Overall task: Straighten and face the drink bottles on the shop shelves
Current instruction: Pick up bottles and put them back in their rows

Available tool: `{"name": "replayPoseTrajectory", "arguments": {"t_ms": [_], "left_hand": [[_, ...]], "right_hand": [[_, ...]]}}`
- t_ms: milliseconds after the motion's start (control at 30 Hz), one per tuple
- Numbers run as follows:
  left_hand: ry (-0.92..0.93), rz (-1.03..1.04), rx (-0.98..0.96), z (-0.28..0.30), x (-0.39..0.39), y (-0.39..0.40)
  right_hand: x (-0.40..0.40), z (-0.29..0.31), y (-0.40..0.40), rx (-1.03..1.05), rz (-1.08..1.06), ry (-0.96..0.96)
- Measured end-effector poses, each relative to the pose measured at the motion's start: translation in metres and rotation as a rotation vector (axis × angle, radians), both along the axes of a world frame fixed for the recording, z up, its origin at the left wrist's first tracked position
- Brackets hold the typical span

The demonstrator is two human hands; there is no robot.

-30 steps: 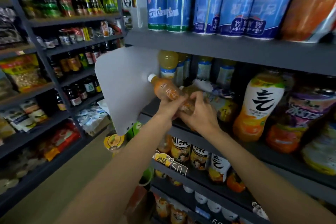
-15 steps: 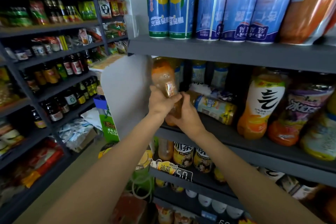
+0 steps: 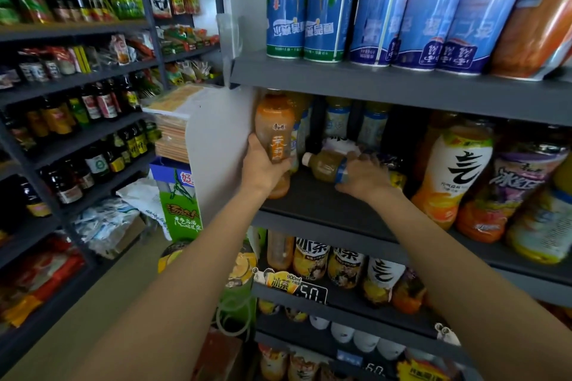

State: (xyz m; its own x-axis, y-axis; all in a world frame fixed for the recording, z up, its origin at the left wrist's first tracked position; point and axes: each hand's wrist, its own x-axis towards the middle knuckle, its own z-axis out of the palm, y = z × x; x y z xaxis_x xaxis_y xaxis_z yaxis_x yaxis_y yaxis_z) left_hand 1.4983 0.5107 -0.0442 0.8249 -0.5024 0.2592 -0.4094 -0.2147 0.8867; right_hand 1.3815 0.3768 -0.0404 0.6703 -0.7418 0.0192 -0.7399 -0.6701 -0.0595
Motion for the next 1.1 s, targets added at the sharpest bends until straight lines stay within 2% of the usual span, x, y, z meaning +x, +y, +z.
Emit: {"name": "replayPoseTrajectory", "arguments": {"t_ms": [100,167,267,333,367,400,467,533,600,700,833,967,1000,1033,1100], "left_hand": [[-0.021,0.020,0.060,-0.008,-0.006,0.001],[-0.058,0.083,0.052,-0.018,-0.020,0.006],[-0.347,0.221,-0.028,-0.034,-0.050,0.023],[-0.484,0.145,-0.089,-0.039,-0.061,0.027],[-0.468,0.051,-0.095,-0.037,-0.064,0.026],[-0.403,-0.042,-0.080,-0.034,-0.064,0.023],[-0.243,-0.193,0.018,-0.030,-0.062,0.012],[-0.176,-0.313,0.175,-0.031,-0.059,0.000],[-0.174,-0.377,0.207,-0.031,-0.058,-0.007],[-0.175,-0.343,0.162,-0.024,-0.055,-0.015],[-0.225,-0.264,0.128,-0.016,-0.053,-0.019],[-0.291,-0.171,0.164,-0.017,-0.056,-0.025],[-0.304,-0.141,0.171,-0.018,-0.058,-0.026],[-0.313,-0.113,0.182,-0.018,-0.060,-0.028],[-0.328,-0.068,0.208,-0.018,-0.063,-0.031]], "right_hand": [[0.005,-0.002,0.008,-0.073,-0.029,0.121],[0.008,-0.003,0.015,-0.159,-0.034,0.129],[0.006,-0.002,0.021,-0.141,-0.060,0.066],[0.002,-0.001,0.025,-0.087,-0.070,0.007],[-0.001,-0.002,0.026,-0.063,-0.065,-0.035],[-0.005,-0.002,0.026,-0.041,-0.059,-0.110],[-0.012,0.000,0.023,0.034,-0.070,-0.395],[-0.017,0.003,0.021,0.242,-0.058,-0.758],[-0.017,0.003,0.028,0.492,-0.041,-1.043],[-0.015,-0.004,0.041,0.642,0.007,-1.217],[-0.009,-0.008,0.043,0.606,0.128,-1.117],[-0.023,-0.007,0.027,0.723,0.119,-1.118],[-0.028,-0.010,0.019,0.666,0.075,-1.089],[-0.032,-0.013,0.008,0.515,0.038,-0.985],[-0.033,-0.019,-0.011,0.137,0.047,-0.597]]}}
